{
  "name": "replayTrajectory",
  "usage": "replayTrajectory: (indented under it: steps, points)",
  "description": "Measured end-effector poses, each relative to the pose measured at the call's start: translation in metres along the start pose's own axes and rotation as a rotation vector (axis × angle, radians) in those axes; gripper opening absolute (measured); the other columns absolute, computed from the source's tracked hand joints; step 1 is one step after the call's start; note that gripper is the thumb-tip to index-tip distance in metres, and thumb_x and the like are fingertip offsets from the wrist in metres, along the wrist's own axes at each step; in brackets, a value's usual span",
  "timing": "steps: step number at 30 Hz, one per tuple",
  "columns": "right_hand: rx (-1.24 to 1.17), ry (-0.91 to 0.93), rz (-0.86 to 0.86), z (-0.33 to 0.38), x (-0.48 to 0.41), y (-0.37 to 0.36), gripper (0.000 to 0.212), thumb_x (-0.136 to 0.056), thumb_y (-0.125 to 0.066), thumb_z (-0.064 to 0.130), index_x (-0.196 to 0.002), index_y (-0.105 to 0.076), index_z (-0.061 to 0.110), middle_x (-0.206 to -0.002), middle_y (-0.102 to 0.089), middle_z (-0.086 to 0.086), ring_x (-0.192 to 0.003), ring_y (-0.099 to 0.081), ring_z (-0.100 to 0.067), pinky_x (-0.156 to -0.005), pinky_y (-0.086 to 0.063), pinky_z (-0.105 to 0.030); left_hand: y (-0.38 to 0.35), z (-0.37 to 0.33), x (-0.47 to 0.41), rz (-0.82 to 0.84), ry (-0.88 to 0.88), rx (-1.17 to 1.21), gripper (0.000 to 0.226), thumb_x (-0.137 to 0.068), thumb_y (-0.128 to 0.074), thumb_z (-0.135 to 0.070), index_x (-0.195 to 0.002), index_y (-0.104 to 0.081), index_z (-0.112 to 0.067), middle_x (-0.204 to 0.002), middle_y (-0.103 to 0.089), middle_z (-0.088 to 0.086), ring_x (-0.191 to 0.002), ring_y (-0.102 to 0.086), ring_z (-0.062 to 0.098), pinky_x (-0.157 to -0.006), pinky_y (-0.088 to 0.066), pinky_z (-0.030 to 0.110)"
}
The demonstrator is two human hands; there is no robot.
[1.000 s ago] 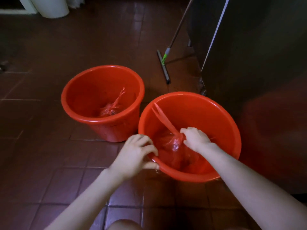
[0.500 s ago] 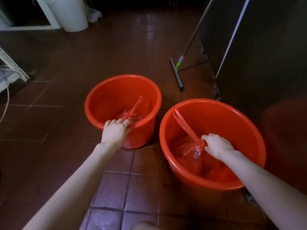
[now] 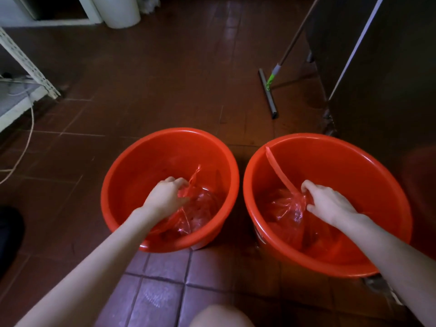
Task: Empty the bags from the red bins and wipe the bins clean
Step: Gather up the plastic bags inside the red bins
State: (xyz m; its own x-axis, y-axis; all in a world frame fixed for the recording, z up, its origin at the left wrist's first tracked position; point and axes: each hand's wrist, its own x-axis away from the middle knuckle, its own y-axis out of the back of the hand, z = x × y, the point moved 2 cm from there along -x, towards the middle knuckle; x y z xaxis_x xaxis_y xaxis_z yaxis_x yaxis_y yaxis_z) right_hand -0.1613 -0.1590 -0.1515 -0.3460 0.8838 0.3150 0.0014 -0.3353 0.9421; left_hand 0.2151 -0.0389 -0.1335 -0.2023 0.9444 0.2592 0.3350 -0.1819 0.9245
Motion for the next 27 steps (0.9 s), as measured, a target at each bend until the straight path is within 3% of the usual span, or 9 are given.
replayTrajectory:
  steps: [2,4,6,9,12,17,20,22,27]
  points:
    - [-0.008,-0.008,-0.016,0.001,0.004,0.000,0.048,-0.087,-0.066,0.023,-0.119,-0.033,0.034,-0.105,-0.060,-0.001,-0.077,-0.059,-0.020,-0.061,-0.043,-0.029,-0.022,0.004,-0.023,0.117,0.165,-0.100,0.062,-0.084,-0.071,-0.038,-0.139,-0.044,-0.025,-0.125,-0.049,0.015,-0.113,-0.054,0.039,-0.097,-0.045,0.041]
    - [-0.034,-0.033,-0.032,-0.002,0.010,0.001,0.060,-0.086,-0.067,0.022,-0.127,-0.025,0.034,-0.100,-0.059,0.001,-0.070,-0.059,-0.016,-0.058,-0.044,-0.028,-0.046,0.006,-0.039,0.281,0.216,-0.135,0.072,-0.086,-0.069,-0.032,-0.147,-0.031,-0.027,-0.139,-0.042,0.017,-0.121,-0.051,0.039,-0.099,-0.046,0.042]
    - [-0.052,-0.031,-0.031,-0.007,0.015,0.000,0.055,-0.085,-0.068,0.020,-0.125,-0.032,0.032,-0.104,-0.061,0.001,-0.081,-0.064,-0.020,-0.065,-0.048,-0.032,-0.064,0.008,-0.046,0.341,0.227,-0.163,0.072,-0.089,-0.063,-0.023,-0.151,-0.025,-0.029,-0.142,-0.046,0.017,-0.122,-0.053,0.036,-0.094,-0.046,0.038]
    - [-0.033,0.020,-0.005,-0.017,0.019,-0.001,0.035,-0.083,-0.068,0.017,-0.111,-0.051,0.030,-0.110,-0.059,0.003,-0.101,-0.063,-0.024,-0.085,-0.050,-0.034,-0.074,0.013,-0.050,0.268,0.211,-0.198,0.061,-0.092,-0.055,-0.023,-0.148,-0.033,-0.036,-0.135,-0.054,0.013,-0.118,-0.058,0.032,-0.093,-0.047,0.035]
    - [-0.063,0.037,0.000,-0.022,0.014,0.012,0.031,-0.083,-0.070,0.015,-0.109,-0.059,0.030,-0.106,-0.056,0.005,-0.097,-0.062,-0.021,-0.085,-0.050,-0.031,-0.053,0.017,-0.053,0.128,0.210,-0.116,0.047,-0.092,-0.053,-0.020,-0.135,-0.053,-0.040,-0.129,-0.061,0.010,-0.114,-0.061,0.030,-0.091,-0.048,0.031]
    - [-0.102,0.045,0.011,-0.009,0.024,0.075,0.029,-0.082,-0.072,0.015,-0.107,-0.063,0.027,-0.103,-0.057,0.003,-0.095,-0.063,-0.023,-0.086,-0.051,-0.034,0.030,0.005,-0.029,-0.022,0.182,-0.050,0.043,-0.083,-0.062,-0.013,-0.121,-0.064,-0.033,-0.112,-0.069,0.008,-0.099,-0.066,0.032,-0.079,-0.050,0.031]
    - [-0.109,0.034,-0.011,0.004,0.041,0.141,0.029,-0.080,-0.074,0.016,-0.106,-0.064,0.023,-0.104,-0.059,-0.001,-0.097,-0.063,-0.026,-0.086,-0.050,-0.034,0.101,-0.010,-0.005,-0.081,0.162,-0.048,0.025,-0.081,-0.066,-0.012,-0.104,-0.066,-0.024,-0.103,-0.069,0.011,-0.089,-0.065,0.035,-0.069,-0.044,0.031]
    - [-0.090,0.028,0.005,0.018,0.059,0.189,0.029,-0.081,-0.074,0.016,-0.108,-0.064,0.022,-0.107,-0.060,-0.002,-0.099,-0.062,-0.027,-0.087,-0.050,-0.034,0.152,-0.022,0.017,-0.098,0.162,-0.038,0.017,-0.078,-0.071,-0.014,-0.093,-0.064,-0.018,-0.097,-0.068,0.012,-0.085,-0.064,0.036,-0.069,-0.046,0.034]
    - [-0.070,0.016,0.014,0.062,0.109,0.321,0.028,-0.083,-0.073,0.020,-0.109,-0.063,0.022,-0.110,-0.060,-0.001,-0.098,-0.063,-0.027,-0.084,-0.049,-0.031,0.297,-0.050,0.075,-0.160,0.151,0.026,0.012,-0.079,-0.069,-0.012,-0.088,-0.062,-0.014,-0.094,-0.064,0.010,-0.082,-0.062,0.038,-0.071,-0.051,0.040]
